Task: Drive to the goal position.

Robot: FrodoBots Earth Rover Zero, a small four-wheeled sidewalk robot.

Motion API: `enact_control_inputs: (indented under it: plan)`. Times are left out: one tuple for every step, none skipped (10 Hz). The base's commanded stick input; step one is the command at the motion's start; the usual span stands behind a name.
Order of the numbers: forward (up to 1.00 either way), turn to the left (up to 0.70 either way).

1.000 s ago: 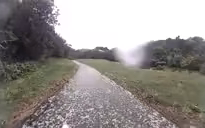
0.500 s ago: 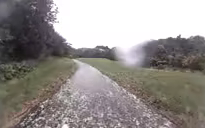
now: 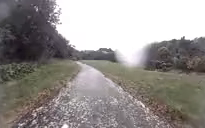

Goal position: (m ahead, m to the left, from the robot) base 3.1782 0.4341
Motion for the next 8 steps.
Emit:
enact_control_inputs:
  plan:
    - [0.5,0.0]
    - [0.5,0.0]
    - [0.5,0.0]
    - [0.5,0.0]
    - [0.5,0.0]
    - [0.5,0.0]
    - [0.5,0.0]
    - [0.5,0.0]
